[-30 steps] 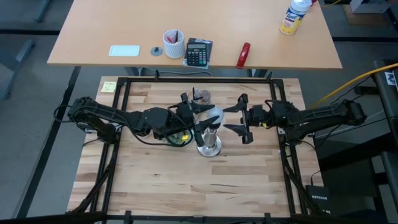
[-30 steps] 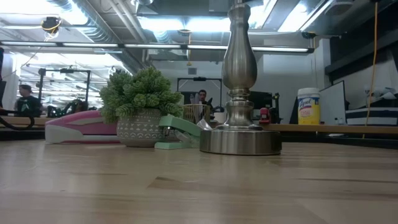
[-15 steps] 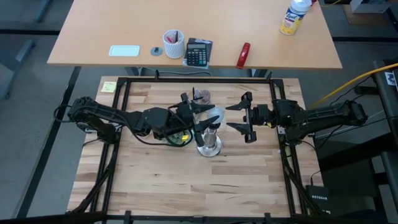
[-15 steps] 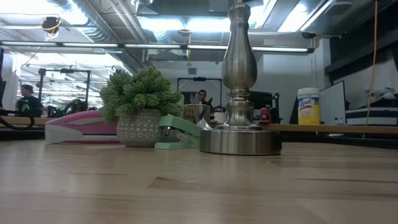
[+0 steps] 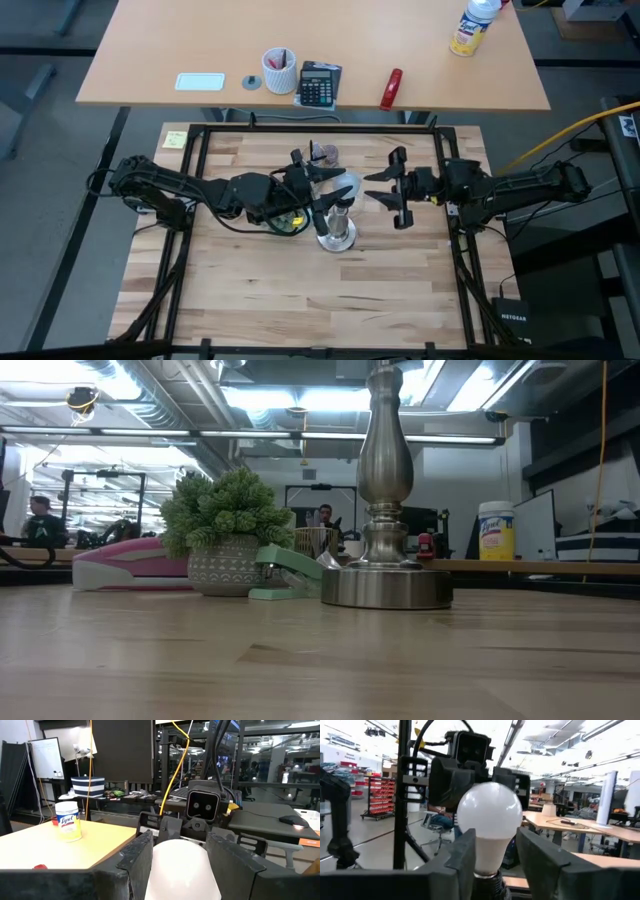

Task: Screw lightbulb
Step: Insert the lightbulb into the lamp

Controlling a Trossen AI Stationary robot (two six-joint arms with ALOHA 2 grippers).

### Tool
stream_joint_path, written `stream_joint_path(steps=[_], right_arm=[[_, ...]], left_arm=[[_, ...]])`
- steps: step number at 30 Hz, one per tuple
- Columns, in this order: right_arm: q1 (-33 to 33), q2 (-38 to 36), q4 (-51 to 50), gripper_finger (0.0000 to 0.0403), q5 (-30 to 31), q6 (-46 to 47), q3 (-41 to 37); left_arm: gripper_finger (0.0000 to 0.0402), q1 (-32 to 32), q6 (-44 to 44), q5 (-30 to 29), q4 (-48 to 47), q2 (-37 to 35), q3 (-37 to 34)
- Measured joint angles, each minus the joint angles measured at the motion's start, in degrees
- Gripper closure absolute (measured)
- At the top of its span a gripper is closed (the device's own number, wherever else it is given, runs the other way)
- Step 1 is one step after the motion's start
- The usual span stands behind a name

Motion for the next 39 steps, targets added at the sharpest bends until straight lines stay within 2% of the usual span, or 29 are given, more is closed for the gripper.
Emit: stream_joint_path(steps=[8,16,32,39], right_arm=[[0.0,0.0,4.0,0.0334,5.7,-1.5,0.0],[0.0,1.6,7.0,0.0375,6.8,-1.5,0.0],[0.0,8.1,15.3,0.0386,6.7,-1.5,0.0],[0.0,8.2,15.6,0.0386,3.4,-1.3,0.0]], left_arm=[[0.0227,-0.2,0.0,0.0,0.0,0.0,0.0],[0.0227,-0.3,0.7,0.0,0.3,0.0,0.0],[0.0227,-0.3,1.5,0.0,0.4,0.0,0.0],[0.0227,-0.3,4.5,0.1,0.4,0.0,0.0]])
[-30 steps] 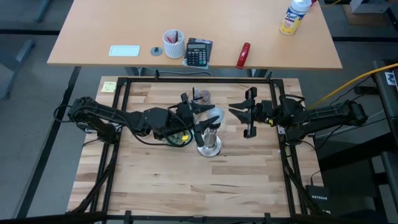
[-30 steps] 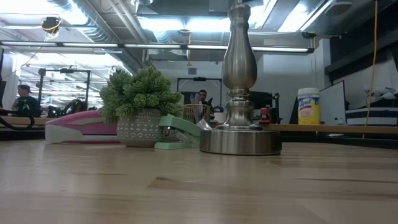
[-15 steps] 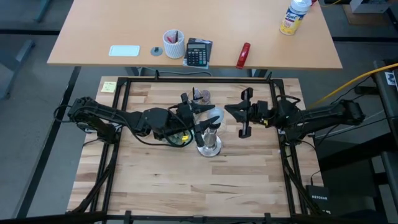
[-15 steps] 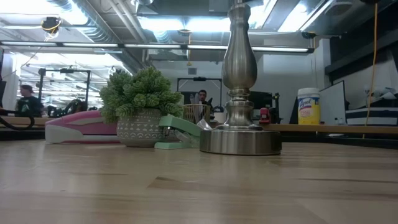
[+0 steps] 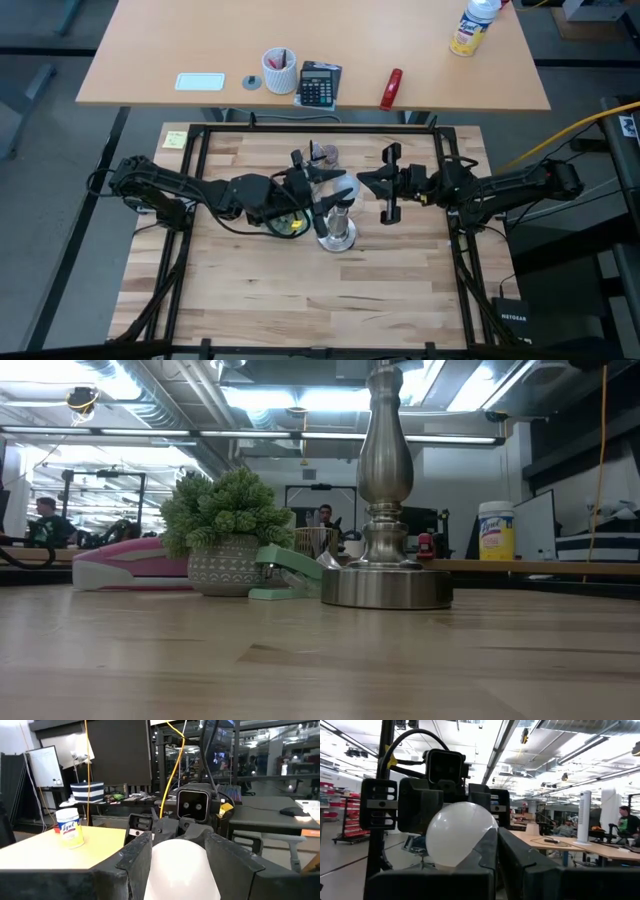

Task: Screw lightbulb
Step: Insert the lightbulb into the lamp

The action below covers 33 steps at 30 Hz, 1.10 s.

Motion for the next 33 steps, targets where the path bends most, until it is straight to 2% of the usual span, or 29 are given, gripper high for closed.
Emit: stream_joint_path(steps=[11,33], right_arm=[[0.0,-0.1,0.3,0.0386,-3.6,2.0,0.0],[0.0,-0.2,0.1,0.0386,-5.5,2.0,0.0]], left_arm=[[0.0227,0.0,2.8,0.2,0.0,0.0,0.0],[0.0227,0.0,7.6,0.0,0.0,0.0,0.0]])
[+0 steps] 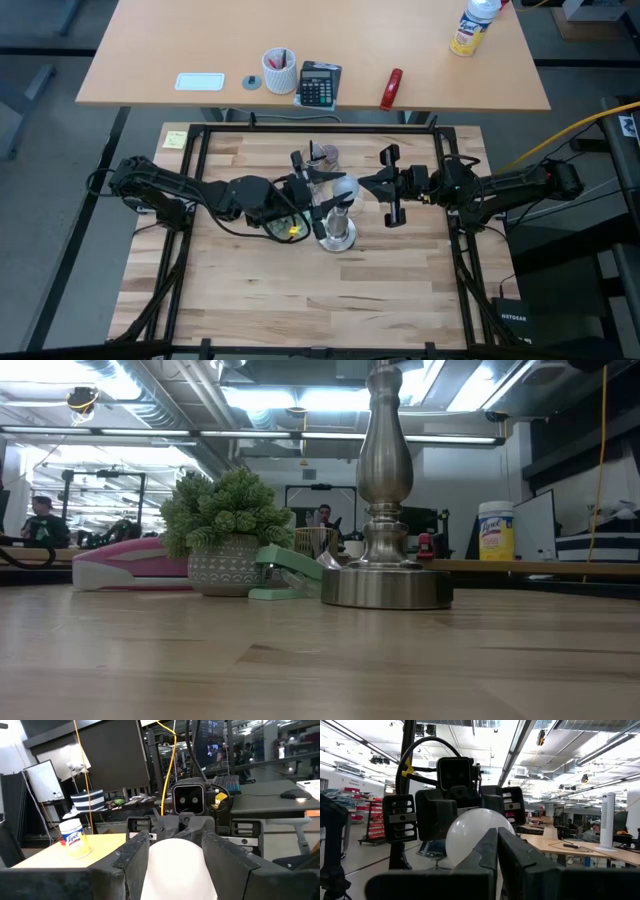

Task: Screw lightbulb
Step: Insert the lightbulb into the lamp

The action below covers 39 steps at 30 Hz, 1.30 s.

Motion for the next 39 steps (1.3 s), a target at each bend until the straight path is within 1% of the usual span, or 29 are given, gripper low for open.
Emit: stream_joint_path(steps=[3,8,12,15,21,24,28,33,39], right_arm=[[0.1,-0.2,1.4,0.0386,0.8,-1.1,0.0],[0.1,-0.4,7.4,0.0386,0.4,-2.0,0.0],[0.1,-0.3,6.2,0.0386,0.4,-2.2,1.7],[0.1,0.1,4.1,0.0386,-0.1,-2.2,4.2],[0.0,1.3,-8.5,0.0386,-0.7,-3.6,9.8],[0.0,1.7,-11.5,0.0386,-0.2,-3.7,10.9],[0.0,2.1,-11.4,0.0386,0.0,-3.7,11.1],[0.0,2.1,-13.5,0.0386,2.5,-3.7,11.2],[0.0,2.0,-13.6,0.0386,2.5,-3.7,11.2]], left_arm=[[0.0227,0.0,-0.2,-0.1,0.0,0.0,0.0],[0.0227,0.1,-0.2,-0.2,0.1,0.0,0.0],[0.0227,0.1,-0.4,-0.2,0.0,0.0,0.0],[0.0227,0.1,-0.4,-0.2,0.0,0.0,0.0],[0.0227,0.1,-0.4,-0.2,0.0,0.0,0.0],[0.0227,0.1,-0.4,-0.2,0.0,0.0,0.0],[0.0227,-0.1,-0.4,-0.2,0.0,0.0,0.0],[0.0227,-0.2,-0.4,-0.2,0.0,0.0,0.0],[0.0227,-0.2,-0.4,-0.2,0.0,0.0,0.0]])
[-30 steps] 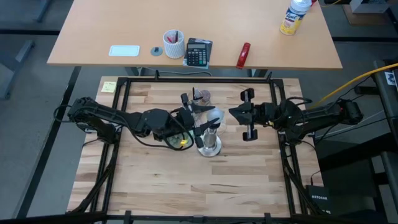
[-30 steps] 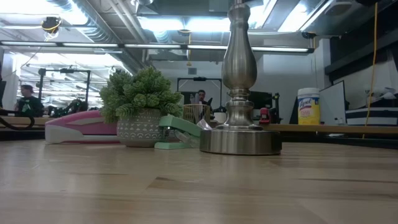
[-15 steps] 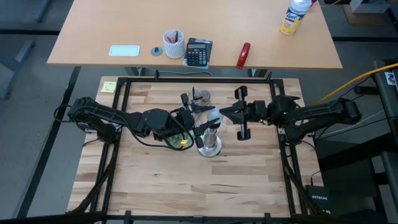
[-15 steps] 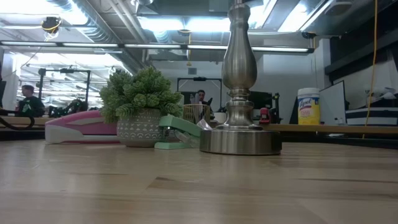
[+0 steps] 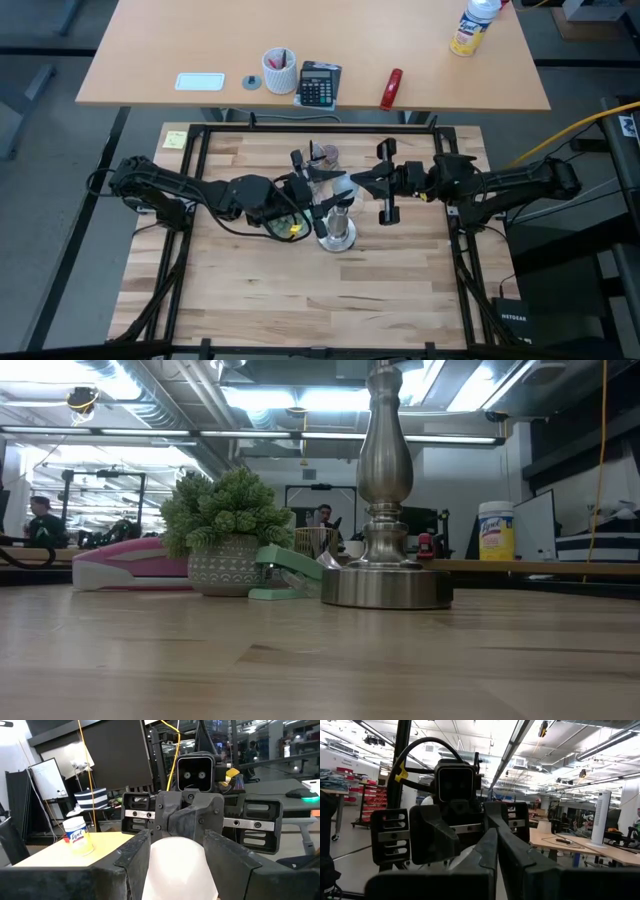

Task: Screw lightbulb
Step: Insert the lightbulb into the lamp

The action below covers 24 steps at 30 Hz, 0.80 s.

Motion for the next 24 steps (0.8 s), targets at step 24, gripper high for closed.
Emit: stream_joint_path(steps=[24], right_arm=[[0.0,-0.1,-15.1,0.0386,0.0,0.2,7.8]], left_arm=[[0.0227,-0.2,0.0,0.2,0.0,0.0,0.0]])
